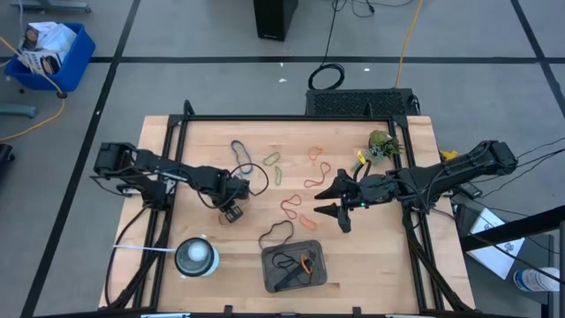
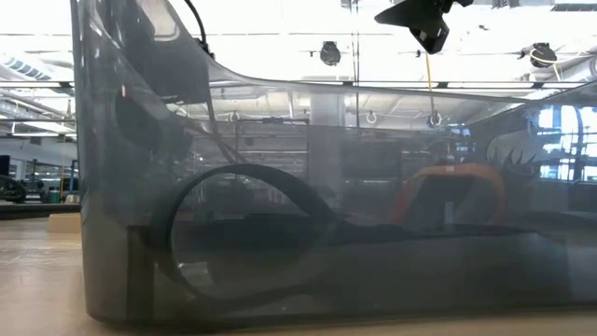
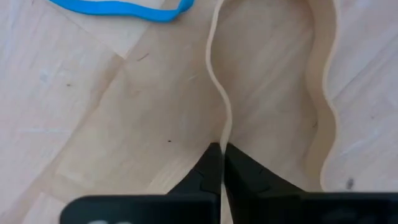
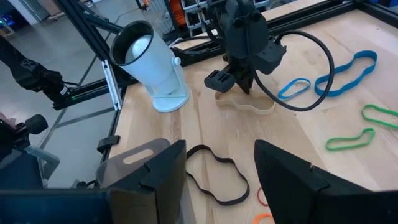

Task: Pick and place rubber bands into bin
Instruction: Put the light brown rubber band into the bin

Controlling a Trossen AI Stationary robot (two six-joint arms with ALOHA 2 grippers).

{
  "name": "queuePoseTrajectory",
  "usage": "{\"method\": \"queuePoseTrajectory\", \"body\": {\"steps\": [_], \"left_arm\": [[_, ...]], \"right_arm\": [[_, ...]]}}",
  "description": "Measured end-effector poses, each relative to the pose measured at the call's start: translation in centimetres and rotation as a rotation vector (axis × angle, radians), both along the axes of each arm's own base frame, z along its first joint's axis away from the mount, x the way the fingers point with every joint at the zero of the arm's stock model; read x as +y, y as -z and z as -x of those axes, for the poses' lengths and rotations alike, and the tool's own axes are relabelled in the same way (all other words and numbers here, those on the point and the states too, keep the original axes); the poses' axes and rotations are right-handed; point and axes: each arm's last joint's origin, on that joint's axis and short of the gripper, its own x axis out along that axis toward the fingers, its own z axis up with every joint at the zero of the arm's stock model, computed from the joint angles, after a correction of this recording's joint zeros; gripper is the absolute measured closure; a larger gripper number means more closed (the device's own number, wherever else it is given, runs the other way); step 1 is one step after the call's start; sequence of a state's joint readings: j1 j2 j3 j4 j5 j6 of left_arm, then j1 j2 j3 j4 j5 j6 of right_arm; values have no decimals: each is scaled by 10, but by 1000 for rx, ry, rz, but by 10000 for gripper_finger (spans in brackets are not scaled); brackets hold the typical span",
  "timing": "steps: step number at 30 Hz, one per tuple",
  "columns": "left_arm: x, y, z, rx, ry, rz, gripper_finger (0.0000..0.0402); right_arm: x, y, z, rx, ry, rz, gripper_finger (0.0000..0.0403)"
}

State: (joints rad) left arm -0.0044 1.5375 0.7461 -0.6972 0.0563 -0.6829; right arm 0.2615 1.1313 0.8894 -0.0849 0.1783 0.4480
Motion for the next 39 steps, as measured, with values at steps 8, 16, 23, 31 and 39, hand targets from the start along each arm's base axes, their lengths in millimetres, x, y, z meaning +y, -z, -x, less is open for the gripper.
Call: {"method": "queuePoseTrajectory", "body": {"steps": [8,16,23,31,39], "left_arm": [[0,-49,-1,-216,55,-3,397],[-8,-155,0,-705,177,38,397],[-43,-251,-5,-1122,486,3,398],[-97,-272,-45,-1157,714,-42,399],[-131,-205,-99,-914,677,6,397]], "right_arm": [[0,0,0,1,-1,-3,218],[0,0,0,-1,-3,3,222],[0,0,0,-4,-2,6,222],[0,0,0,-3,12,-11,222],[0,0,0,1,20,-49,222]]}}
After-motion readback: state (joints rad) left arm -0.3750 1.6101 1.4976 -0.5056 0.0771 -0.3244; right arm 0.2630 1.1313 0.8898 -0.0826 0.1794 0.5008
